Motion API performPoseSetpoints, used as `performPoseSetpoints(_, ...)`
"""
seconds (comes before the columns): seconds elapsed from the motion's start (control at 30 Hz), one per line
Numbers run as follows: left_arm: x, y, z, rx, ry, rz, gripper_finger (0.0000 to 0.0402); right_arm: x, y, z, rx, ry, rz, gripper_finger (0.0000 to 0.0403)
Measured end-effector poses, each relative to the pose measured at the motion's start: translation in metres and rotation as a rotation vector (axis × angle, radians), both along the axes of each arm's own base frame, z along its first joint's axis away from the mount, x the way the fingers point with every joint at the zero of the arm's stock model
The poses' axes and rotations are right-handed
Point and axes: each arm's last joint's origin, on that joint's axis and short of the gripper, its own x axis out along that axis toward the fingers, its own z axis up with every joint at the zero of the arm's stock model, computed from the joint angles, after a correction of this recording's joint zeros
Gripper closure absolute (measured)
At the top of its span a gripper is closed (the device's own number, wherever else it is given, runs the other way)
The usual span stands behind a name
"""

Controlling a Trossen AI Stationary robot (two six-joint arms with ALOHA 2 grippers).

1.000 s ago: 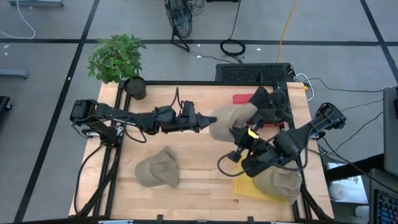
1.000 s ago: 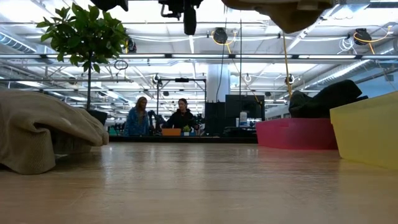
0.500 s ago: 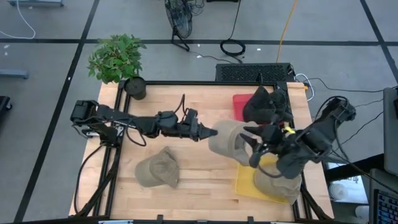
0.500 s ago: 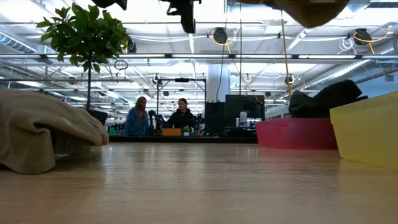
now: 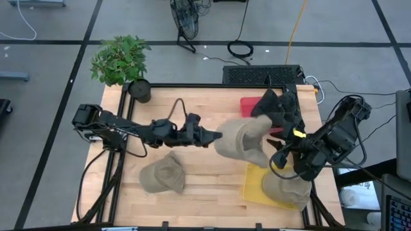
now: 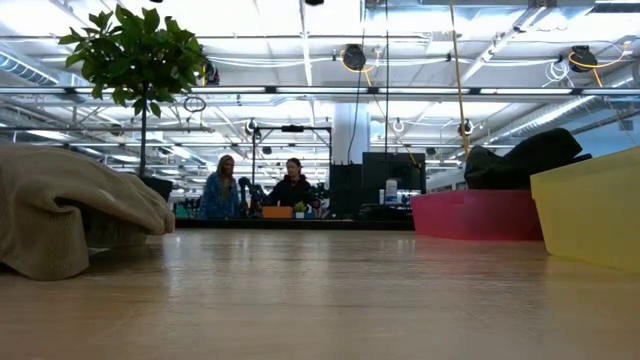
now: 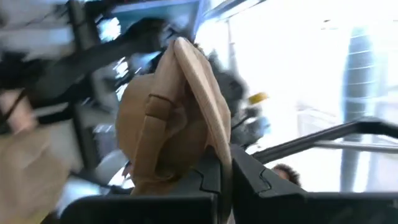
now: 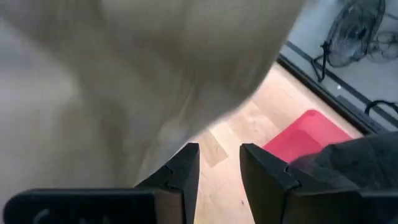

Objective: Pick & Place hat
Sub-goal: Put the bottom brown cap into the yellow bin

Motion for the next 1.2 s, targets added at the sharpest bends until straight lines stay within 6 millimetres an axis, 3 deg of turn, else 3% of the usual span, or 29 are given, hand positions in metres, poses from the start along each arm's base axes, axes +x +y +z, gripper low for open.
performPoseSetpoints(0.27,-0.002,0.007,0.006,0.011,-0.07,0.011,0.039,0.004,0.008,0.002,0.01,-0.036,0.053,0.03)
performPoseSetpoints(0.63,-0.007,-0.004,0.013,0.217,-0.171,-0.085,0.039,0.008,0.011,0.021,0.054,-0.209,0.122,0.0283)
performPoseSetpoints(0.97,-0.001,0.006,0.004,0.104,-0.052,-0.032,0.039,0.006,0.012,0.05,0.104,-0.421,0.202,0.0262)
performPoseSetpoints(1.2,0.001,0.017,0.002,0.06,-0.027,0.002,0.039,0.013,0.014,0.045,0.112,-0.405,0.172,0.0261)
